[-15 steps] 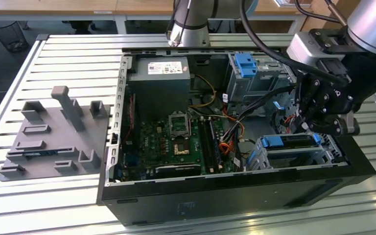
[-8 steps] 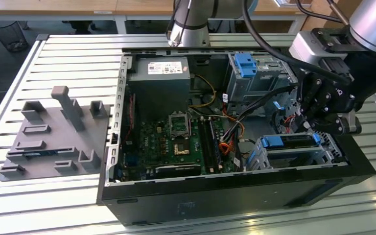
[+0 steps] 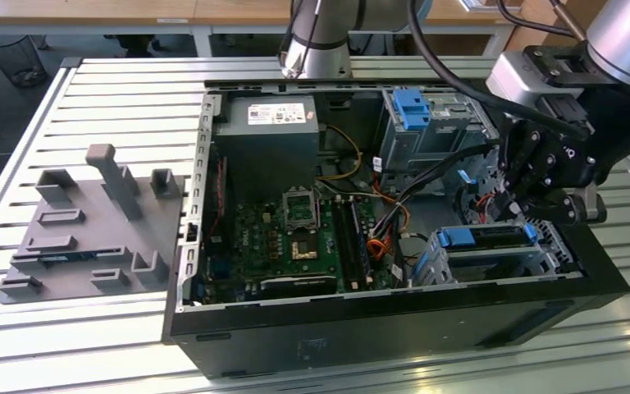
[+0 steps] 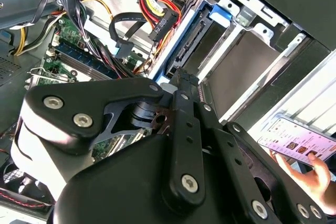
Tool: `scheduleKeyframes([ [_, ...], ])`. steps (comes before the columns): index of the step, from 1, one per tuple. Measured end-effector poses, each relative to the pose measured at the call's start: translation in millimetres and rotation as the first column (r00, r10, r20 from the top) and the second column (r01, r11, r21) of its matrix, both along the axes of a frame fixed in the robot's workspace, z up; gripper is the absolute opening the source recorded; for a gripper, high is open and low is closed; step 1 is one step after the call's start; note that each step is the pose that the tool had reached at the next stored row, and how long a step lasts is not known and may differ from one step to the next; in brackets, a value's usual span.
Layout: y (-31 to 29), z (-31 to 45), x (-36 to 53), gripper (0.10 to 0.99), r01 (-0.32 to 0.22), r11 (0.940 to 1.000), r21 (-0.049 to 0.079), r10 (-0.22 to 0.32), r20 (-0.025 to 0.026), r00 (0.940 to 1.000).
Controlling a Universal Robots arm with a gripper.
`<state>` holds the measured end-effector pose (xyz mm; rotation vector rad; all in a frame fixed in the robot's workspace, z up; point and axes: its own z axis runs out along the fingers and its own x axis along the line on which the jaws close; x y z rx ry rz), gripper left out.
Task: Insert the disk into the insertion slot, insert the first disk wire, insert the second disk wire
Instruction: 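Insert the first disk wire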
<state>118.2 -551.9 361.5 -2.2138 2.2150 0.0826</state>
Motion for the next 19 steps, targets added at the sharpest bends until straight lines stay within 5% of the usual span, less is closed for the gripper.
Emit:
scheduleKeyframes([
  [19,3.8,13.1,2.1,0.106,0.000,1.0000,0.000,0.000,0.0000,1.0000],
])
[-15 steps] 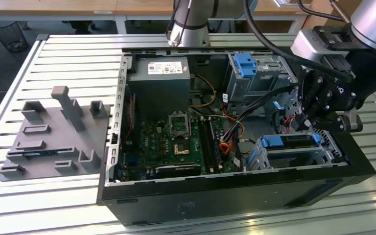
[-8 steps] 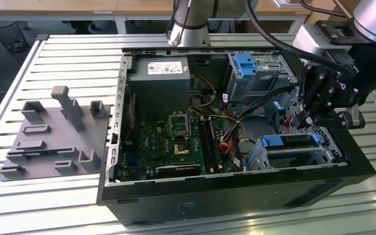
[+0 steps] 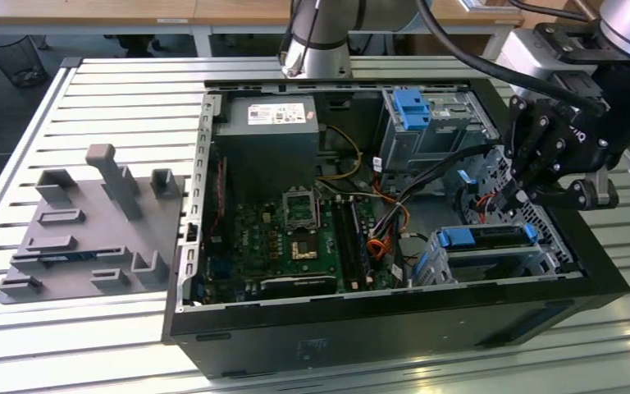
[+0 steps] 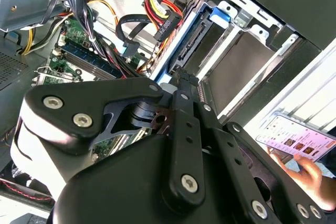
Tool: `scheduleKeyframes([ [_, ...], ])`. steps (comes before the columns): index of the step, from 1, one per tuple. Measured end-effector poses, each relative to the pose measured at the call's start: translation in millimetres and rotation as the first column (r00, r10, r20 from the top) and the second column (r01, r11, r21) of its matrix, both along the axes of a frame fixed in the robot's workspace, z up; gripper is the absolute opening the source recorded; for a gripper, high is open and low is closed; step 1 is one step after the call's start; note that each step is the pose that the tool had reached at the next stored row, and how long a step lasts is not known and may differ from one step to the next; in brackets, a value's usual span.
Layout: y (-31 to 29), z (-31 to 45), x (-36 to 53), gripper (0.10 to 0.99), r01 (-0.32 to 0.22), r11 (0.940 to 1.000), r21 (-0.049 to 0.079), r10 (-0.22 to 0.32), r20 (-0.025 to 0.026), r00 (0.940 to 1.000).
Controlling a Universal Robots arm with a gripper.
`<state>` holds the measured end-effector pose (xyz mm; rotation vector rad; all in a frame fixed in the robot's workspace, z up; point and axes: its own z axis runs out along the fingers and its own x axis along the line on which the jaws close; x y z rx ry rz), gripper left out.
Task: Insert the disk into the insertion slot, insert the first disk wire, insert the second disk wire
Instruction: 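Insert the first disk wire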
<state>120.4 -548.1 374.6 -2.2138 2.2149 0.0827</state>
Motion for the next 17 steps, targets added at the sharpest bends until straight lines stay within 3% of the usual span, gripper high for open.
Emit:
scheduleKeyframes([
  [2,3.4,2.9,4.9,0.106,-0.001,1.0000,0.000,0.001,0.0000,1.0000],
  [17,9.0,3.4,11.1,0.106,-0.002,1.0000,0.000,0.002,0.0000,1.0000],
])
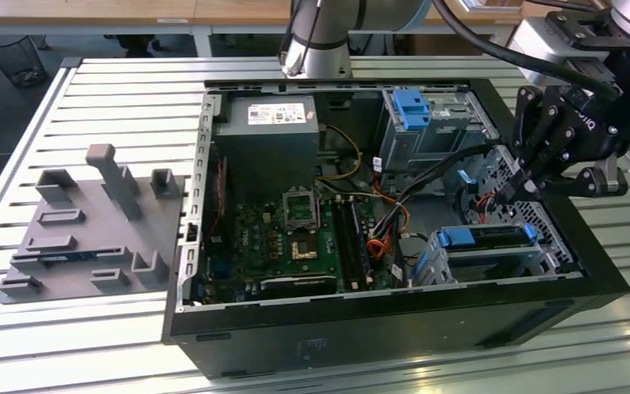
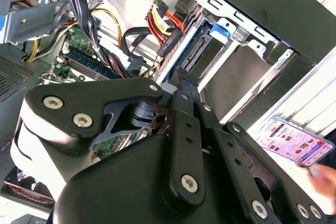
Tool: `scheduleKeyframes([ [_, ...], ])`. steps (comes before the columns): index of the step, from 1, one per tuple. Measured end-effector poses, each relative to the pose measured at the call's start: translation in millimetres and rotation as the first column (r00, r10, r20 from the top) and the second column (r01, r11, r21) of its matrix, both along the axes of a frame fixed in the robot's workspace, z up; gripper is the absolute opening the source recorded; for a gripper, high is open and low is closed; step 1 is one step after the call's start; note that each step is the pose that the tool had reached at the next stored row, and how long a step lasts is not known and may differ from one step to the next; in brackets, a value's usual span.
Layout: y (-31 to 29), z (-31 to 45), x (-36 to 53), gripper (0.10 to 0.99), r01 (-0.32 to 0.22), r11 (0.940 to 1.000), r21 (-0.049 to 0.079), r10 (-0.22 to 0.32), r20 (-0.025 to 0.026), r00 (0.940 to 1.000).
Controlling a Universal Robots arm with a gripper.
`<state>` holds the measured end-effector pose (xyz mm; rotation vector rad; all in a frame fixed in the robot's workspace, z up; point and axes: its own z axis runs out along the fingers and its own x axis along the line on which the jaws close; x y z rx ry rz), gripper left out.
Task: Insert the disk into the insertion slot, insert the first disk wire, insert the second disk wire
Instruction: 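Insert the first disk wire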
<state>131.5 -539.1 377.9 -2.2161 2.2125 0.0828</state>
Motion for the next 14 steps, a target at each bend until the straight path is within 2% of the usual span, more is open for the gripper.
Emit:
scheduleKeyframes([
  [14,4.8,0.1,3.5,0.106,0.000,1.0000,0.000,0.000,0.0000,1.0000],
])
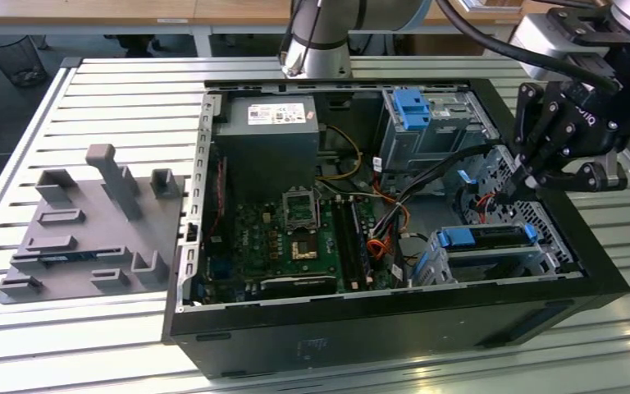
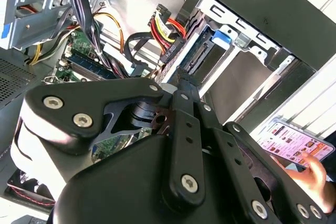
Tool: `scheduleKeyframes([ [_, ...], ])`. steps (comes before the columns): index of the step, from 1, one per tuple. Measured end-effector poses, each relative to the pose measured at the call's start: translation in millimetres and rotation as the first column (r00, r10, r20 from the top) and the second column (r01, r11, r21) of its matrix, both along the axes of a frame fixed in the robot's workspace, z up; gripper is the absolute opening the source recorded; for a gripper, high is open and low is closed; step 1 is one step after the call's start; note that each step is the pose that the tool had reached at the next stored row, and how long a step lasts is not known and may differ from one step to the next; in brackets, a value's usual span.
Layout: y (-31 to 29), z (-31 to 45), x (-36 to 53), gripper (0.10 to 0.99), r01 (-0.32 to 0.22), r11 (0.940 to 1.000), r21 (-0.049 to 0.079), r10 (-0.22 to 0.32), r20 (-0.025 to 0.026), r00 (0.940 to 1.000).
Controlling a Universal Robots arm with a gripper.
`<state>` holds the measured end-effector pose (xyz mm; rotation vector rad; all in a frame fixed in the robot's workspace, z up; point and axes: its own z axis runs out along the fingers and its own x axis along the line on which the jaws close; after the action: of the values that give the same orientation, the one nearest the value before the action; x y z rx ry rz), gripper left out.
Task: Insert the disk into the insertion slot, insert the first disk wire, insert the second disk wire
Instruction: 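Insert the first disk wire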
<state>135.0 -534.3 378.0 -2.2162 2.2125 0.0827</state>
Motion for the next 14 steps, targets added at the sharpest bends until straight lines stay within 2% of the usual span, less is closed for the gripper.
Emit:
scheduleKeyframes([
  [14,3.8,-0.1,3.3,0.106,0.000,1.0000,0.000,0.000,0.0000,1.0000],
])
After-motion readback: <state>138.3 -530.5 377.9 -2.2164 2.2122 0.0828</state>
